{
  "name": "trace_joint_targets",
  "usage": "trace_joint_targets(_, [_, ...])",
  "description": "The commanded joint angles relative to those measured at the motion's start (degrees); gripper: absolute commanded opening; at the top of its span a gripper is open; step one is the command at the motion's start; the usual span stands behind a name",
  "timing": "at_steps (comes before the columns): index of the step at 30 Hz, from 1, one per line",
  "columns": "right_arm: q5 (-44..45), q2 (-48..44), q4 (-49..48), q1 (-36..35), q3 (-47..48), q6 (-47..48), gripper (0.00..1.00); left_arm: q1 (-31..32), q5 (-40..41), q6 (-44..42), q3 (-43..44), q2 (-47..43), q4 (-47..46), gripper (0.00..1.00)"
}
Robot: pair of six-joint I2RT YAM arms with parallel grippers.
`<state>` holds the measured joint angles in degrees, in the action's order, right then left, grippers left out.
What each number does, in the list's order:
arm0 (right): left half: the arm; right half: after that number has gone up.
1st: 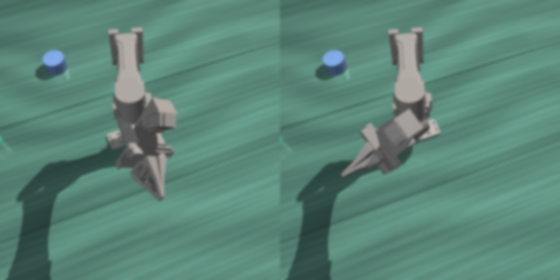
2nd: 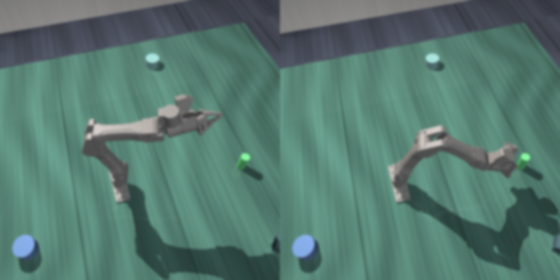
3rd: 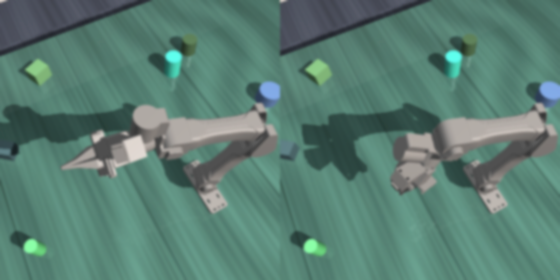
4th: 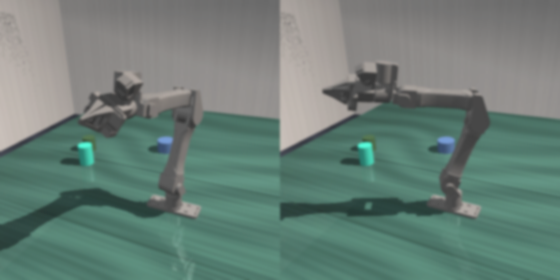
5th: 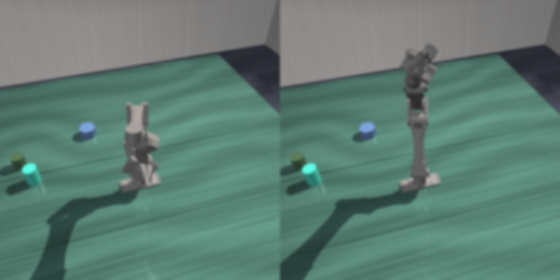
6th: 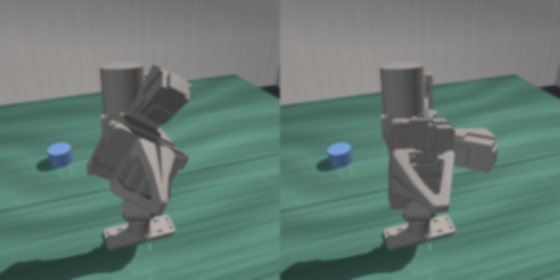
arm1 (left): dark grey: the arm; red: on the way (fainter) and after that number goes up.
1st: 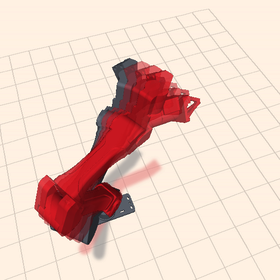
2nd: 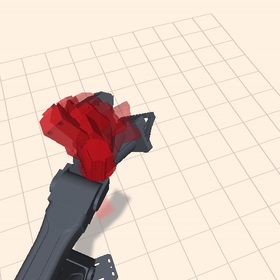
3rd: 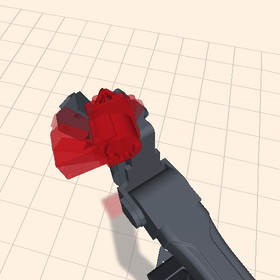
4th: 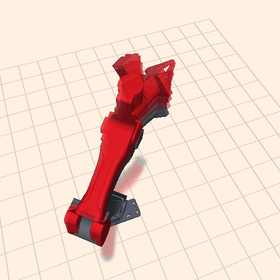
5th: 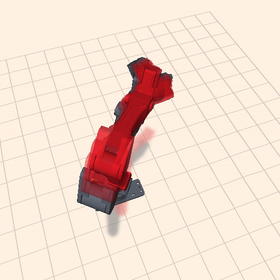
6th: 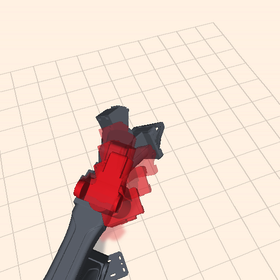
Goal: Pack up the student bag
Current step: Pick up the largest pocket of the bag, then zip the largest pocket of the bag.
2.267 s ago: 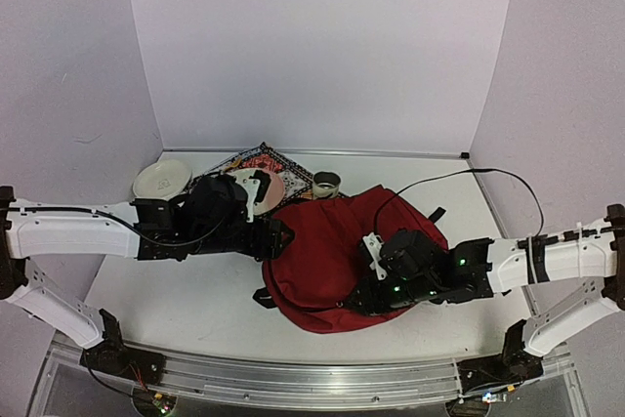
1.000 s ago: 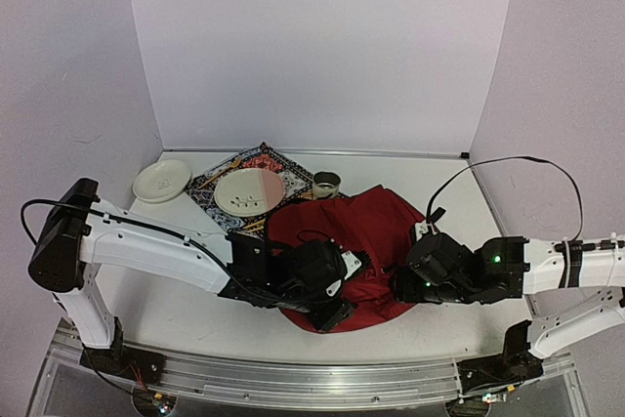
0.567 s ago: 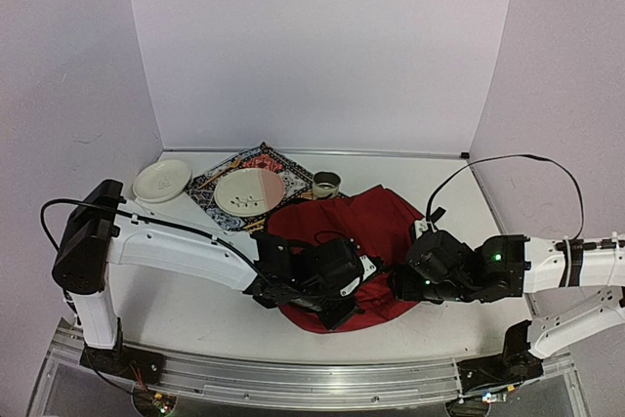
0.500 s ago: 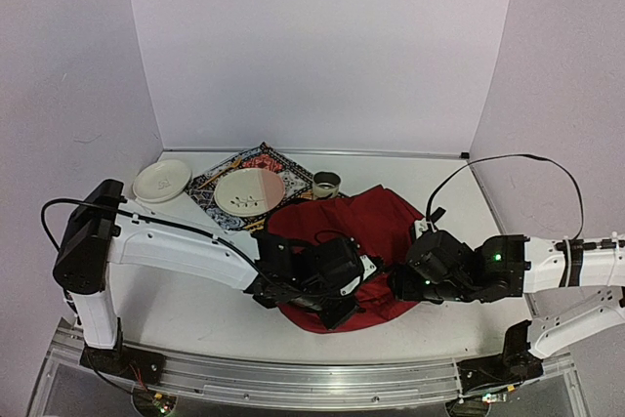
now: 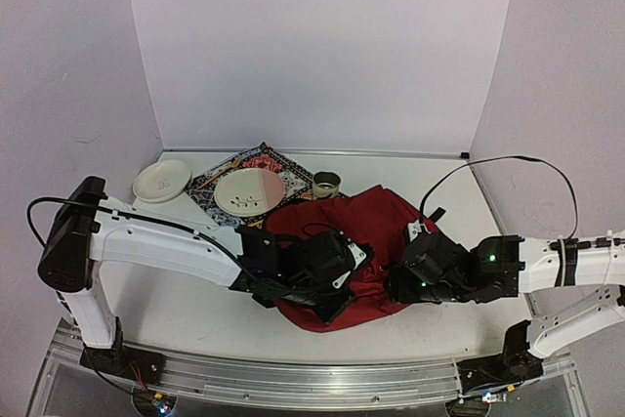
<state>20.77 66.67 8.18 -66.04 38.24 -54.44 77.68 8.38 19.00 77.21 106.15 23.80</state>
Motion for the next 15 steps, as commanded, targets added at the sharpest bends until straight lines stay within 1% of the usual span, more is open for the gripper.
trace_joint_targets(1, [-2.65,1.61,-2.19,-0.23,1.9,3.02,0.49,-0.37,4.4,6.06,-4.24,-7.77,-2.75,0.0])
trace_joint_targets(7, [-7.28,4.96,-5.26,-0.26,2.62,5.52,0.54,-0.38,4.72,12.95,-10.24,-11.53,-7.52,0.0])
trace_joint_targets(12, [-11.46,4.59,-7.8,-0.41,1.64,9.31,0.56,-0.41,5.94,19.8,-15.89,-15.09,-12.89,0.0])
trace_joint_targets(15, [-15.3,4.66,-11.89,-0.81,1.17,11.33,0.6,-0.38,6.63,23.1,-20.13,-17.47,-17.02,0.0])
